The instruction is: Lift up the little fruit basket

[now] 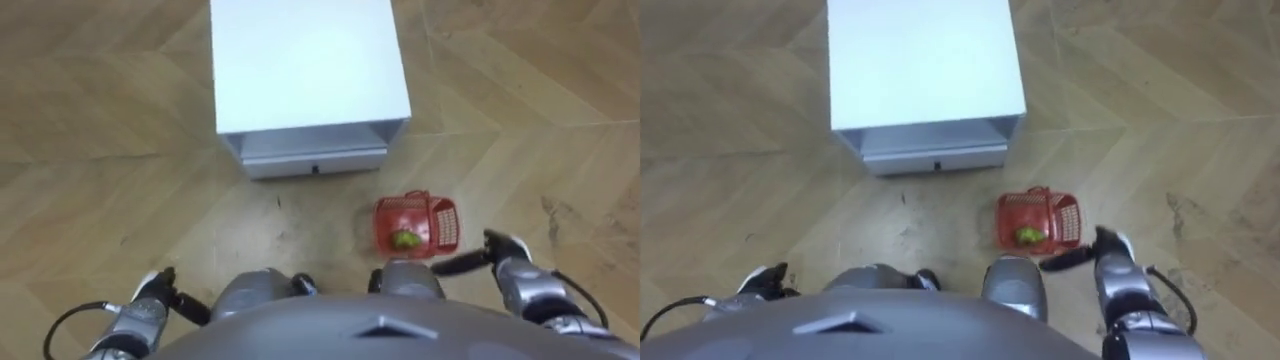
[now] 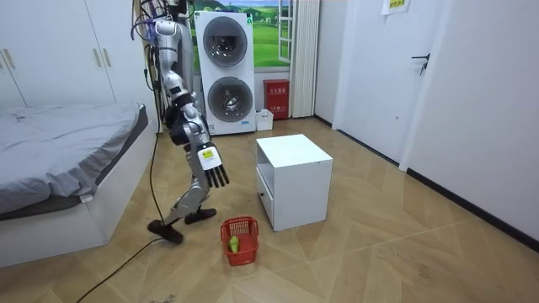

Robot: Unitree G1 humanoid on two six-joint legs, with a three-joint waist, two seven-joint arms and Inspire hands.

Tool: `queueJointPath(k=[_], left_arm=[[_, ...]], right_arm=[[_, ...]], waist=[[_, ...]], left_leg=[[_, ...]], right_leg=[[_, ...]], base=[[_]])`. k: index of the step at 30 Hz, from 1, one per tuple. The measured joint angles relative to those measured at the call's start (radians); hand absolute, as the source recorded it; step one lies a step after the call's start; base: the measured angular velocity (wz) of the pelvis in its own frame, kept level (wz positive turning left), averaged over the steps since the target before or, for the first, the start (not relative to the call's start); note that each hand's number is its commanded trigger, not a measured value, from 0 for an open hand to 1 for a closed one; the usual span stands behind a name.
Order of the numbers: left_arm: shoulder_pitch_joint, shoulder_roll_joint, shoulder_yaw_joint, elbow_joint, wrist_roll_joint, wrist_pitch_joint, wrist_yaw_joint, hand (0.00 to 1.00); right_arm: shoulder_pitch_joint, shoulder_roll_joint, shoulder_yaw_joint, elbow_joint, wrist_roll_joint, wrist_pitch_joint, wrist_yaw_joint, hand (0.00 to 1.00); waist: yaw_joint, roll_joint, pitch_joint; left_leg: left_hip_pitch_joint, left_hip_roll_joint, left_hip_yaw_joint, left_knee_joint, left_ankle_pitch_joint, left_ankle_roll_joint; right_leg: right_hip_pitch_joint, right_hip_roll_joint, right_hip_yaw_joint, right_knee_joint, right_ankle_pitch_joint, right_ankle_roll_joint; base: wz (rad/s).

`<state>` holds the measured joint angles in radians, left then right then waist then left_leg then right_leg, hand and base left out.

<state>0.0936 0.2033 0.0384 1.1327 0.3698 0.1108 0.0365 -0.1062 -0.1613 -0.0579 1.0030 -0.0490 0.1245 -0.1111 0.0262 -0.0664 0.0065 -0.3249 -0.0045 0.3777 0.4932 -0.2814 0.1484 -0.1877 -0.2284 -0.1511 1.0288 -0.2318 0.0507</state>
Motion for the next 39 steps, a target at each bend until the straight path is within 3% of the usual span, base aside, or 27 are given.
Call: queueJointPath(k=[3, 4, 5, 6, 7, 8, 10, 12, 14, 16, 18, 21, 24, 26, 29, 35, 39], left_arm=[[-0.027, 0.008, 0.000, 0.002, -0.040, 0.000, 0.017, 0.00], [-0.036, 0.011, 0.000, 0.004, -0.053, 0.000, 0.024, 0.00], [-0.056, 0.013, -0.002, 0.011, -0.074, -0.001, 0.036, 0.00], [-0.066, 0.013, -0.003, 0.024, -0.113, -0.008, 0.040, 0.00], [-0.072, 0.013, -0.005, 0.034, -0.151, -0.011, 0.041, 0.00], [-0.076, 0.014, -0.011, 0.047, -0.166, -0.015, 0.042, 0.00], [-0.102, 0.019, -0.096, 0.106, -0.226, -0.031, 0.058, 0.00], [-0.110, 0.018, -0.134, 0.124, -0.261, -0.046, 0.068, 0.00], [-0.119, 0.020, -0.144, 0.130, -0.273, -0.066, 0.075, 0.00], [-0.128, 0.024, -0.165, 0.137, -0.280, -0.079, 0.092, 0.00], [-0.128, 0.034, -0.172, 0.147, -0.296, -0.096, 0.101, 0.00], [-0.107, 0.047, -0.200, 0.152, -0.321, -0.113, 0.111, 0.00], [-0.076, 0.048, -0.202, 0.165, -0.321, -0.123, 0.110, 0.00], [-0.052, 0.048, -0.203, 0.163, -0.321, -0.132, 0.110, 0.00], [-0.016, 0.048, -0.209, 0.160, -0.319, -0.158, 0.111, 0.00], [-0.003, 0.049, -0.240, 0.187, -0.320, -0.173, 0.110, 0.00], [0.015, 0.050, -0.294, 0.187, -0.339, -0.176, 0.110, 0.00]], right_arm=[[-0.112, 0.001, 0.012, -0.049, 0.020, -0.062, -0.031, 0.00], [-0.136, 0.001, 0.017, -0.053, 0.025, -0.074, -0.040, 0.00], [-0.180, 0.000, 0.019, -0.059, 0.038, -0.088, -0.051, 0.00], [-0.196, 0.001, 0.019, -0.078, 0.061, -0.090, -0.055, 0.00], [-0.197, 0.001, 0.017, -0.091, 0.087, -0.100, -0.064, 0.00], [-0.197, -0.001, 0.016, -0.094, 0.094, -0.104, -0.074, 0.00], [-0.197, -0.030, 0.016, -0.122, 0.124, -0.107, -0.118, 0.00], [-0.197, -0.054, 0.005, -0.123, 0.144, -0.123, -0.142, 0.00], [-0.200, -0.063, -0.014, -0.125, 0.161, -0.125, -0.152, 0.00], [-0.209, -0.070, -0.025, -0.126, 0.199, -0.140, -0.159, 0.00], [-0.211, -0.071, -0.026, -0.126, 0.215, -0.146, -0.158, 0.00], [-0.214, -0.073, -0.024, -0.126, 0.246, -0.146, -0.139, 0.00], [-0.212, -0.073, -0.025, -0.132, 0.260, -0.146, -0.116, 0.00], [-0.209, -0.073, -0.025, -0.145, 0.261, -0.146, -0.115, 0.00], [-0.206, -0.076, -0.025, -0.146, 0.262, -0.146, -0.116, 0.00], [-0.206, -0.099, -0.024, -0.117, 0.263, -0.146, -0.115, 0.00], [-0.206, -0.117, 0.006, -0.092, 0.270, -0.146, -0.115, 0.00]], waist=[[0.003, -0.010, -0.0008], [0.005, -0.011, 0.0025], [0.011, -0.013, 0.0060], [0.013, -0.009, 0.0086], [0.013, -0.007, 0.0113], [0.013, -0.005, 0.0133], [0.001, -0.007, 0.0261], [-0.003, -0.003, 0.0305], [-0.004, -0.006, 0.0308], [-0.018, -0.013, 0.0357], [-0.025, -0.015, 0.0364], [-0.049, -0.020, 0.0376], [-0.065, -0.049, 0.0364], [-0.084, -0.058, 0.0365], [-0.102, -0.066, 0.0315], [-0.101, -0.069, 0.0317], [-0.096, -0.069, 0.0321]], left_leg=[[-0.194, 0.058, 0.000, 0.164, -0.006, 0.005], [-0.234, 0.073, -0.004, 0.208, -0.009, 0.003], [-0.312, 0.100, -0.033, 0.296, -0.011, 0.000], [-0.372, 0.115, -0.081, 0.372, -0.015, -0.010], [-0.410, 0.111, -0.128, 0.431, -0.028, -0.036], [-0.428, 0.106, -0.145, 0.463, -0.039, -0.050], [-0.518, 0.092, -0.179, 0.619, -0.100, -0.052], [-0.599, 0.091, -0.183, 0.754, -0.148, -0.031], [-0.674, 0.071, -0.176, 0.878, -0.191, -0.011], [-0.758, 0.027, -0.157, 1.014, -0.237, 0.024], [-0.811, 0.006, -0.148, 1.105, -0.265, 0.039], [-0.858, -0.003, -0.123, 1.225, -0.308, 0.065], [-0.866, -0.030, -0.091, 1.269, -0.325, 0.067], [-0.871, -0.045, -0.091, 1.285, -0.329, 0.059], [-0.885, -0.043, -0.099, 1.304, -0.338, 0.046], [-0.909, -0.037, -0.099, 1.320, -0.344, 0.024], [-0.937, -0.024, -0.096, 1.349, -0.345, -0.017]], right_leg=[[0.094, -0.035, -0.049, -0.191, 0.005, 0.016], [0.102, -0.033, -0.053, -0.231, -0.048, 0.058], [0.093, -0.018, -0.078, -0.247, -0.159, 0.069], [0.063, -0.013, -0.096, -0.197, -0.227, 0.059], [0.025, -0.015, -0.095, -0.105, -0.271, 0.047], [0.002, -0.020, -0.092, -0.046, -0.286, 0.043], [-0.116, -0.066, -0.046, 0.245, -0.329, 0.036], [-0.204, -0.101, -0.015, 0.457, -0.336, 0.032], [-0.281, -0.133, 0.034, 0.640, -0.337, 0.033], [-0.343, -0.186, 0.079, 0.837, -0.342, 0.039], [-0.362, -0.203, 0.105, 0.949, -0.343, 0.042], [-0.356, -0.210, 0.138, 1.083, -0.345, 0.044], [-0.346, -0.218, 0.180, 1.151, -0.348, 0.049], [-0.333, -0.219, 0.181, 1.167, -0.350, 0.044], [-0.331, -0.204, 0.182, 1.180, -0.359, 0.039], [-0.331, -0.200, 0.181, 1.195, -0.416, 0.041], [-0.344, -0.201, 0.194, 1.252, -0.452, 0.026]], base=[[-0.07], [-0.10], [-0.21], [-0.31], [-0.27], [-0.06], [0.13], [0.35], [0.46], [0.61], [0.62], [0.58], [0.29], [0.19], [0.09], [0.02], [-0.01]])
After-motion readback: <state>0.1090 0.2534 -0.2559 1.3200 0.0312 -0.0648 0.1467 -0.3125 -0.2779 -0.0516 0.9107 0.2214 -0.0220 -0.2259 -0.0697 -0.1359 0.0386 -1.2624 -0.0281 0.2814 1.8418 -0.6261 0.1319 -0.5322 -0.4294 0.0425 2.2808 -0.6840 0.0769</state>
